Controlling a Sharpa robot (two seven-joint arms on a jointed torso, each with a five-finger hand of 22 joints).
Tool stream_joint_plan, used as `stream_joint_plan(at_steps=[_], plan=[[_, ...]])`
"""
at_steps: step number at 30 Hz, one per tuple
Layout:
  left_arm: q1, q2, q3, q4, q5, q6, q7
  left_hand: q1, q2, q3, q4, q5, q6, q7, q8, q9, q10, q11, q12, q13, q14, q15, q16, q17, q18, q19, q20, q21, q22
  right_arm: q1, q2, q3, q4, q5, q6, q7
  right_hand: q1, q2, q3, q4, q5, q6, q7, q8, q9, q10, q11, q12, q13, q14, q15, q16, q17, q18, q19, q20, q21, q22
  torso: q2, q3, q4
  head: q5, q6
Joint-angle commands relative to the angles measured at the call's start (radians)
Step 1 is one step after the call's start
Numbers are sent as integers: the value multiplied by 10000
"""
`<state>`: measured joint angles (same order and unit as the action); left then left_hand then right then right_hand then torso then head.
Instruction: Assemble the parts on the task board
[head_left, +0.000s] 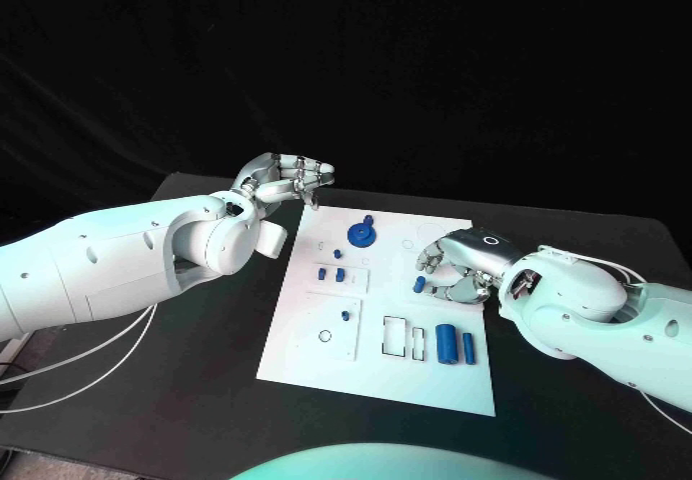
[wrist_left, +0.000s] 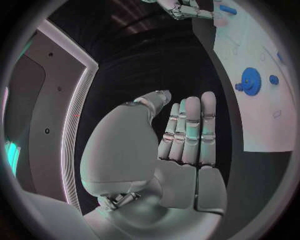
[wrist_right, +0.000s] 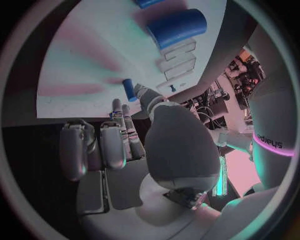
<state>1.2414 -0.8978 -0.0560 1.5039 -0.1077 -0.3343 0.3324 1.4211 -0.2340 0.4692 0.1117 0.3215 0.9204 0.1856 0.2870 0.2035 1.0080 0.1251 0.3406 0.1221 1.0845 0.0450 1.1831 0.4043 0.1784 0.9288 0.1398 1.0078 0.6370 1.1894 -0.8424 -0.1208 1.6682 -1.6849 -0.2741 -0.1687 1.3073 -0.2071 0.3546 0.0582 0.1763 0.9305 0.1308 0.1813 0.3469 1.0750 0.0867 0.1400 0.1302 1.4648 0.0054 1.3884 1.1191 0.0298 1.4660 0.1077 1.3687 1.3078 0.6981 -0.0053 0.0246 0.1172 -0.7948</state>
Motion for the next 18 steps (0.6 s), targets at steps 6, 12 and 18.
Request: stream_joint_plan(at_steps=[6,12,18], plan=[[9,21,5,12,-20,184,61,33,-59,67,-18,18,-41,27,32,-1,-93,-8,61,15,-73,30,-17,-9,52,-36,37,-60,-15,-133,344,-44,-288,126,412,212,177,142,517,195,-373,317,52,-36,-43,478,-80,182,-82,240,-86,10,14,133,347,-86,127,1718,16,2,0,35,-38],[9,27,5,6,-19,178,57,27,-56,71,-20,17,-39,28,40,1,-108,-5,69,16,-77,33,-12,-10,53,-38,40,-61,-16,-203,494,-60,-448,165,330,245,182,188,845,274,-458,494,56,-11,-41,685,-96,203,-125,254,-97,39,41,121,372,-104,174,1746,16,0,-10,63,-70],[9,35,5,-1,-19,180,49,27,-56,71,-20,17,-39,28,40,1,-108,-5,69,16,-77,33,-12,-10,53,-38,40,-61,-16,-231,546,-66,-531,103,37,178,312,413,1595,302,-901,1081,-3,212,57,1232,-195,306,-113,290,-179,122,153,63,480,-163,438,1886,1,0,-8,78,-94]])
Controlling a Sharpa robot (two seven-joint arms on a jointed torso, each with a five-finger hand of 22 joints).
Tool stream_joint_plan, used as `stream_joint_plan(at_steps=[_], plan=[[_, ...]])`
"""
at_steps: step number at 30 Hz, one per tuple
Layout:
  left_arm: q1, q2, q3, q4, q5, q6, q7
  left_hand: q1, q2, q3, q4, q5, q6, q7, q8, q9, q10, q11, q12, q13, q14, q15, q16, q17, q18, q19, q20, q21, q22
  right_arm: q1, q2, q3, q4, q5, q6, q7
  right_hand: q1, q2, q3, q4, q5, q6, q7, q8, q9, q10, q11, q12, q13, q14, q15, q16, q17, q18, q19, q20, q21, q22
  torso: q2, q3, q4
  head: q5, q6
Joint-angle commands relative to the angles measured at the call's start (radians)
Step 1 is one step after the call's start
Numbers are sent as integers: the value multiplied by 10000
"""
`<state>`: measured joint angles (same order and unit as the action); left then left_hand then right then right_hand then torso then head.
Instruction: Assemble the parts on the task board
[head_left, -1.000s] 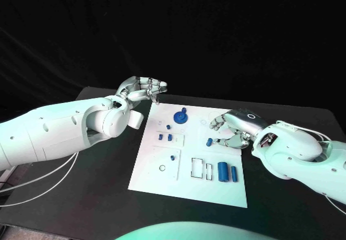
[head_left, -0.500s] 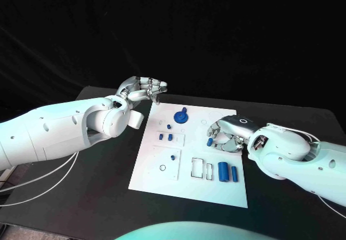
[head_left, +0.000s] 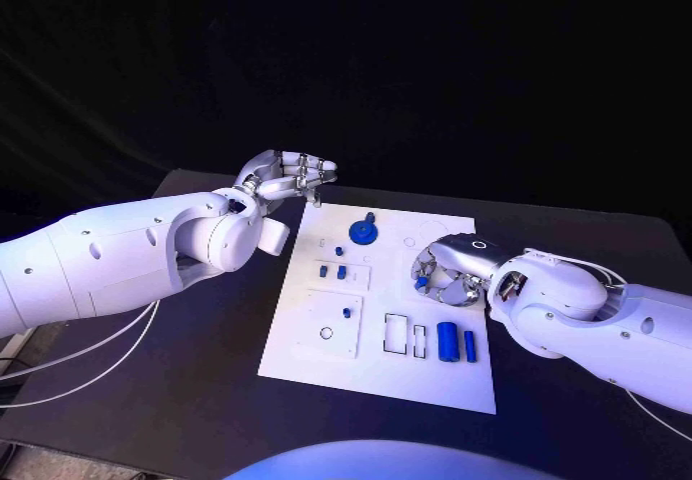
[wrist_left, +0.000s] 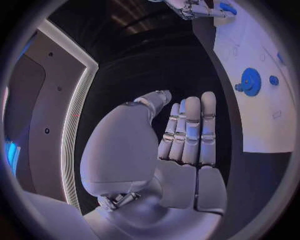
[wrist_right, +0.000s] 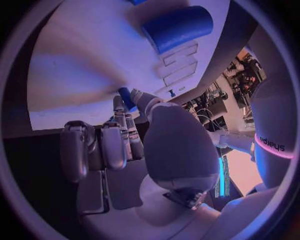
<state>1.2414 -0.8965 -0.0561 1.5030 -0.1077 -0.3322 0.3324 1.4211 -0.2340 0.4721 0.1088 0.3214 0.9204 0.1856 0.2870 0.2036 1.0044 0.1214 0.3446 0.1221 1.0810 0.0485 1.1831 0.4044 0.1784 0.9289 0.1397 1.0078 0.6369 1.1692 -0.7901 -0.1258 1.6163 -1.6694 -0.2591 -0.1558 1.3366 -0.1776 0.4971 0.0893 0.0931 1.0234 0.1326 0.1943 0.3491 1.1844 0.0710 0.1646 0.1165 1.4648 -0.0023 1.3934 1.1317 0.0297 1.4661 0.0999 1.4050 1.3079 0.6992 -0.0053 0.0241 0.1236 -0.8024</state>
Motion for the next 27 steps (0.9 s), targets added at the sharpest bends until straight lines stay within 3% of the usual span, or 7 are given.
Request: stream_joint_plan(at_steps=[1,6,9,15,22,27], plan=[[10,22,6,8,-19,159,46,27,-56,42,9,17,-39,28,40,0,-71,32,29,17,-41,-2,-12,-11,53,-39,41,-61,-15,-31,27,-17,-19,-81,-246,6,44,166,303,-26,-147,260,-49,140,66,256,-77,86,43,296,-128,85,44,53,498,-110,125,1910,-11,0,-2,13,-18],[10,25,6,4,-19,161,36,23,-50,46,10,17,-38,30,44,1,-78,33,35,18,-43,-1,-9,-12,53,-40,43,-62,-16,-43,19,-17,-13,-256,-1078,-264,240,506,832,-166,-366,537,-161,364,212,594,-196,170,123,315,-235,129,109,33,537,-199,222,1965,-14,1,-5,20,-27],[10,27,6,4,-18,164,33,25,-35,56,10,19,-37,30,48,2,-82,33,42,20,-45,0,-6,-13,54,-41,45,-63,-16,-50,-6,-17,40,-320,-1516,-331,311,576,1101,-321,-353,594,-181,503,333,770,-242,206,173,325,-274,150,139,14,568,-244,303,2008,-11,2,-1,42,-51],[10,35,6,-15,-18,168,33,32,-21,68,6,21,-36,29,53,4,-88,33,51,22,-47,0,-3,-14,55,-42,46,-63,-16,-57,-165,-4,391,-280,-2019,-329,221,509,1355,-459,-333,594,-202,664,499,905,-278,203,231,338,-301,181,187,-1,591,-282,364,2044,-22,-4,-5,79,-68],[9,60,6,-68,-12,169,48,40,-16,76,-2,21,-37,28,56,4,-93,32,57,23,-50,0,0,-15,56,-42,47,-62,-15,-15,-520,78,1351,-114,-2392,-296,144,328,1440,-649,-319,590,-206,816,661,944,-293,163,277,344,-314,204,223,-20,620,-300,442,2086,-34,-13,-5,110,-85],[8,105,6,-106,-7,172,65,40,-16,76,-2,21,-37,28,56,4,-93,32,57,23,-50,0,0,-15,56,-42,47,-62,-15,-11,-357,104,1931,269,-2605,-97,141,304,1487,-736,-285,599,-209,881,729,992,-307,163,304,354,-324,227,267,-43,656,-308,547,2136,-34,-5,-20,171,-95]])
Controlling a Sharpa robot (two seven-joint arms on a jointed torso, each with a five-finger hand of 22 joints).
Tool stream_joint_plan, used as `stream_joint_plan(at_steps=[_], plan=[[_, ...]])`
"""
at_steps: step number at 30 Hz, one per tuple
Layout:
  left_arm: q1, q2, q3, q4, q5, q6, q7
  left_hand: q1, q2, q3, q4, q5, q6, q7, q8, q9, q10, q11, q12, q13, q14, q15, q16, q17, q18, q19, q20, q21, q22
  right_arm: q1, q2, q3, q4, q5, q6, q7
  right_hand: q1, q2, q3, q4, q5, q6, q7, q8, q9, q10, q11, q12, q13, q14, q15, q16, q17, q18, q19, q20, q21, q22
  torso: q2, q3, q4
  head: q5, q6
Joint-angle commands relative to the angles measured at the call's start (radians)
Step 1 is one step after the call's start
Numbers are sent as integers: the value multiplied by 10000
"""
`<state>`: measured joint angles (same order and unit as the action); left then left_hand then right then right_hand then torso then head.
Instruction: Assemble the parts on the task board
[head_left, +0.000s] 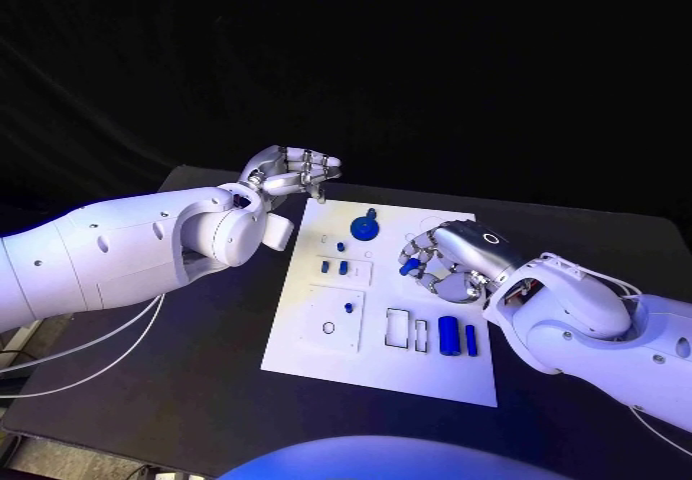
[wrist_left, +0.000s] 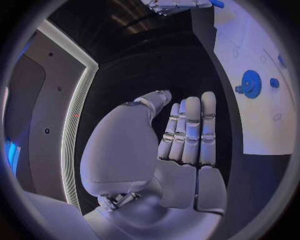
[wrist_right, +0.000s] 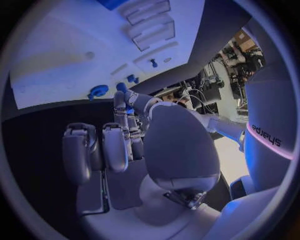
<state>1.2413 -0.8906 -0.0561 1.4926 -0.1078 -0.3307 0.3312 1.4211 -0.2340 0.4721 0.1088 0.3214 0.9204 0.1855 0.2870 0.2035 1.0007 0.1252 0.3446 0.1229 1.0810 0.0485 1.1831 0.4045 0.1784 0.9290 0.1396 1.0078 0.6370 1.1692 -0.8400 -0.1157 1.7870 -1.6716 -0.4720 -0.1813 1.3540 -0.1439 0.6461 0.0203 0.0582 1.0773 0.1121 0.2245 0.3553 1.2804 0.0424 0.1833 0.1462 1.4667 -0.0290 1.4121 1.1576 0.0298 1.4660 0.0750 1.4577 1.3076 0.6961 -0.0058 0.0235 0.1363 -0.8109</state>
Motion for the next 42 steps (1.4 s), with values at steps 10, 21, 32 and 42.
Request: stream_joint_plan(at_steps=[10,21,32,42], plan=[[6,168,5,-56,-1,186,80,51,-14,85,-15,21,-37,27,62,6,-64,-6,66,17,-54,0,3,-18,56,-43,48,-61,-14,-408,1288,-51,159,832,-343,510,-36,-47,29,-99,89,44,5,603,700,36,-19,-38,20,328,-59,29,-29,-37,645,-63,-12,2127,-31,-27,-12,138,-21],[6,229,4,-58,1,189,70,51,-14,85,-15,21,-37,27,62,6,-64,-6,66,17,-54,0,3,-18,56,-43,48,-61,-14,-967,2475,-171,-768,860,-62,755,-44,-52,55,-143,112,17,20,615,725,23,-10,-57,27,313,-56,3,-98,-20,619,-64,-86,2097,-5,-30,3,271,-38],[7,230,4,-28,1,193,58,51,-14,85,-15,21,-37,27,62,6,-64,-6,66,17,-54,0,3,-18,56,-43,48,-61,-14,-1231,3046,-258,-1561,564,465,685,-52,-58,75,-184,129,-12,34,622,746,8,0,-75,34,306,-50,-9,-129,-17,613,-63,-103,2091,4,-8,-5,355,-108],[7,220,4,-24,1,196,49,57,-16,94,-30,16,-33,27,74,9,-78,-4,83,20,-60,0,10,-20,57,-45,50,-59,-13,-1272,3110,-278,-1660,360,814,584,-95,-74,67,-201,127,-26,43,636,768,0,12,-88,43,303,-41,-10,-131,-17,610,-59,-108,2090,-9,-12,-12,401,-174]])
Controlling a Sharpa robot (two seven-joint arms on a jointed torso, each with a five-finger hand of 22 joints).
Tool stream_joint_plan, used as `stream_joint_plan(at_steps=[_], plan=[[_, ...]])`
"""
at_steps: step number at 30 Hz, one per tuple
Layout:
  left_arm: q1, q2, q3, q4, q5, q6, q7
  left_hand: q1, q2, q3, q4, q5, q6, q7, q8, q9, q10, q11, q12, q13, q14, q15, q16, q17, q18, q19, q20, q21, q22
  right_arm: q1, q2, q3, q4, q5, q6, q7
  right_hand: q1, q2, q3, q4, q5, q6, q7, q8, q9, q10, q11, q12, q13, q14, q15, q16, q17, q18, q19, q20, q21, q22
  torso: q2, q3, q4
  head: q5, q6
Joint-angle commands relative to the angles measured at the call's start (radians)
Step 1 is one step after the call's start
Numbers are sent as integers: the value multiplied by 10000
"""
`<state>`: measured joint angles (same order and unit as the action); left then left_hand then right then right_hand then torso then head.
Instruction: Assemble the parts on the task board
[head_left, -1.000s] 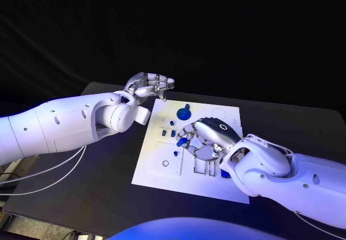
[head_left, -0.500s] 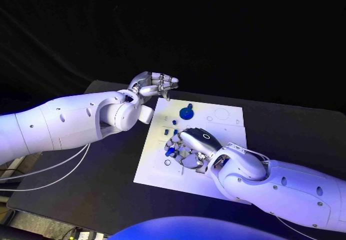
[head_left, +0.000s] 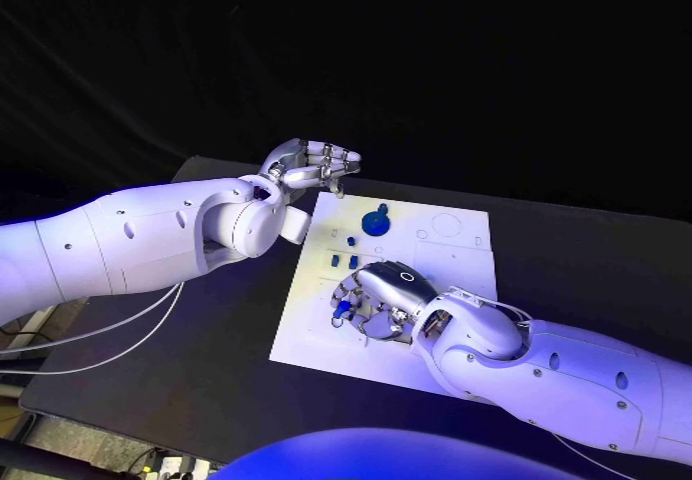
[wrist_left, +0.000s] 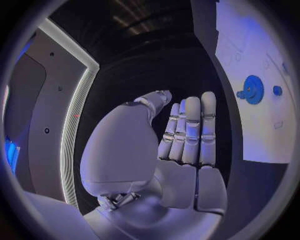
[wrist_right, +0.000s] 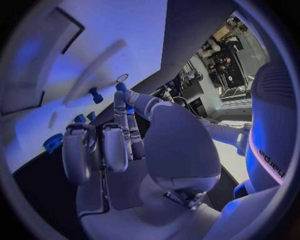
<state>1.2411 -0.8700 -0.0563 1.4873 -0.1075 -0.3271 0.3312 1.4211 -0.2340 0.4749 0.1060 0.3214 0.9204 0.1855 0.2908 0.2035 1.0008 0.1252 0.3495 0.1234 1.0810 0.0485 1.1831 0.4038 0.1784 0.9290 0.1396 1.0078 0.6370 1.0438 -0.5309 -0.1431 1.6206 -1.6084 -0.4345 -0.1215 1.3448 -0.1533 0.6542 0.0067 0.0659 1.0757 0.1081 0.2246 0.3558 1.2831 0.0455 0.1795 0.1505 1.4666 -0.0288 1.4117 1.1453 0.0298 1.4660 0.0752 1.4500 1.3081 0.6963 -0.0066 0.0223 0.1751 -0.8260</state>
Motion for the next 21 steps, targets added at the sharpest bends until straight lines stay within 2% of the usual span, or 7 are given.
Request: stream_joint_plan(at_steps=[1,8,15,21], plan=[[9,14,6,29,-2,161,49,57,-16,66,-2,16,-33,28,35,9,-79,-4,34,15,-60,1,10,-13,57,-45,50,-59,-13,-19,18,-4,5,-274,447,-14,-10,18,-17,-67,49,-12,83,638,766,-27,-18,-50,1,302,-41,-10,-16,-16,610,-60,-34,2084,-11,-4,0,13,-22],[9,9,6,25,-2,167,42,57,-16,66,-2,16,-33,28,35,9,-79,-4,34,15,-60,1,10,-13,57,-45,50,-59,-13,-25,12,-10,50,-299,650,0,-41,9,-32,-74,45,-12,81,651,782,-26,-16,-55,8,302,-37,-6,-9,-19,613,-57,-23,2090,-12,-2,5,36,-45],[9,-5,6,27,-2,167,36,57,-16,66,-2,16,-33,28,35,9,-79,-4,34,15,-60,1,10,-13,57,-45,50,-59,-13,-28,6,-14,31,-330,776,-33,-78,2,-52,-80,39,-13,76,668,802,-22,-16,-59,17,298,-36,-13,-27,-26,624,-54,9,2105,0,-9,-17,43,-47],[10,0,6,20,-2,166,32,57,-16,66,-2,16,-33,28,35,9,-79,-4,34,15,-60,1,10,-13,57,-45,50,-59,-13,-37,24,-16,-6,-367,823,-68,-78,2,-52,-80,39,-13,76,668,802,-22,-16,-59,17,298,-36,-13,-27,-26,624,-54,9,2105,-2,-6,18,29,-64]])
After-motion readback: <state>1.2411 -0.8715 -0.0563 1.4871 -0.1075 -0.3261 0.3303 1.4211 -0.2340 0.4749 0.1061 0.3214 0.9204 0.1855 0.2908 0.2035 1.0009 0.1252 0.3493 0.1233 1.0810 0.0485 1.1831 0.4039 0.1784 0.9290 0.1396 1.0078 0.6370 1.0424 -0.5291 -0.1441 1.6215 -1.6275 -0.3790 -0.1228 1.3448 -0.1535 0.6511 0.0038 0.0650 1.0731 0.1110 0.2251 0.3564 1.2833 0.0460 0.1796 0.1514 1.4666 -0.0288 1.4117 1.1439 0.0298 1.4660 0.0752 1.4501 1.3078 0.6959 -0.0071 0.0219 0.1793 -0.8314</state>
